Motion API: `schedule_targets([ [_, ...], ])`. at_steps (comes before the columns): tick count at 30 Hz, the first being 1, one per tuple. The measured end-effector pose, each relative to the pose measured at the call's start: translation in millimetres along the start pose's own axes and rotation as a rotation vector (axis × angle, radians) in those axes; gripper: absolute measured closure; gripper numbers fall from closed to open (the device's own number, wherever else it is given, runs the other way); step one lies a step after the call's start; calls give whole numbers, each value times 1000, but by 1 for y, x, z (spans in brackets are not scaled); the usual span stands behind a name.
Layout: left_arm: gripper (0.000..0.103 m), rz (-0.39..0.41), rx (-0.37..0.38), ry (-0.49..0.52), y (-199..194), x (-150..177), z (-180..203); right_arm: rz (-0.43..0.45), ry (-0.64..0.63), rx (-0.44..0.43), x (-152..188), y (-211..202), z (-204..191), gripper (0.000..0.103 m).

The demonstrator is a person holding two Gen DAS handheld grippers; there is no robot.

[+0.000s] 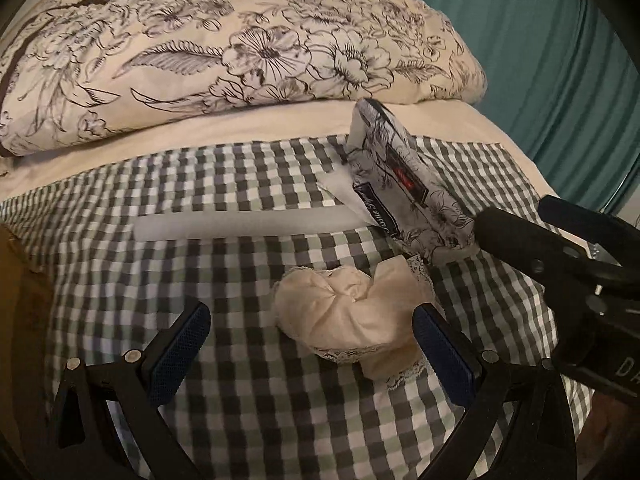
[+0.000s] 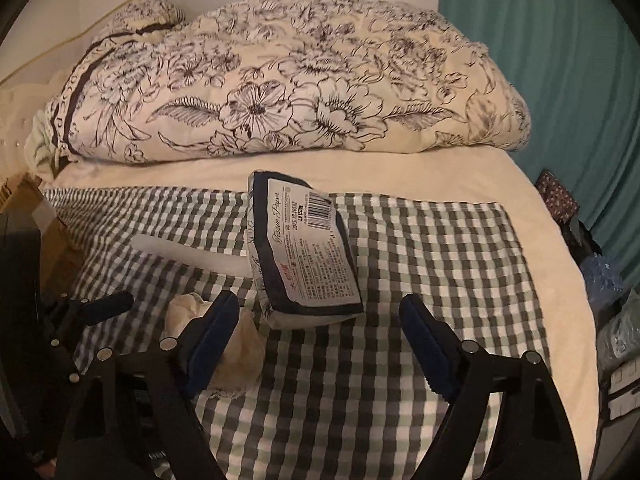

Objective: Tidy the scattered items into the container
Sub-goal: 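Grasp the white lace cloth with the left tool while the right grasps the silver packet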

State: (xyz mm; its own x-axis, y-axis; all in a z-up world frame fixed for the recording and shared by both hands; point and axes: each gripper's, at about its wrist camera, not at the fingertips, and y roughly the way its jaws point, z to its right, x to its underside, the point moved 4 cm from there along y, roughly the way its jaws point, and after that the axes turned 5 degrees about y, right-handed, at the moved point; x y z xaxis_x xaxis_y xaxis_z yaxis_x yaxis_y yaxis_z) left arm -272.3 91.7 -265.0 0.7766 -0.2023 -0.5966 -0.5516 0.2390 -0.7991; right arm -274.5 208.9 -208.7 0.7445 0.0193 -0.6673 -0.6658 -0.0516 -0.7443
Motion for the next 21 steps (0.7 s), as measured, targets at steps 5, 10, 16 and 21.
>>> schedule_targets([
  [5, 0, 4, 39, -24, 9, -4, 1, -29, -19, -9, -4, 20, -7, 21],
  [10, 9, -16, 73, -9, 22, -3, 7, -71, -22, -15, -6, 41, -12, 38],
  [16, 35, -26, 64, 24, 27, -4, 13, -111, -10, 10, -4, 57, -5, 64],
  [21, 70, -28, 100, 60, 25, -4, 25, -100, 7, 23, -4, 53, 1, 79],
])
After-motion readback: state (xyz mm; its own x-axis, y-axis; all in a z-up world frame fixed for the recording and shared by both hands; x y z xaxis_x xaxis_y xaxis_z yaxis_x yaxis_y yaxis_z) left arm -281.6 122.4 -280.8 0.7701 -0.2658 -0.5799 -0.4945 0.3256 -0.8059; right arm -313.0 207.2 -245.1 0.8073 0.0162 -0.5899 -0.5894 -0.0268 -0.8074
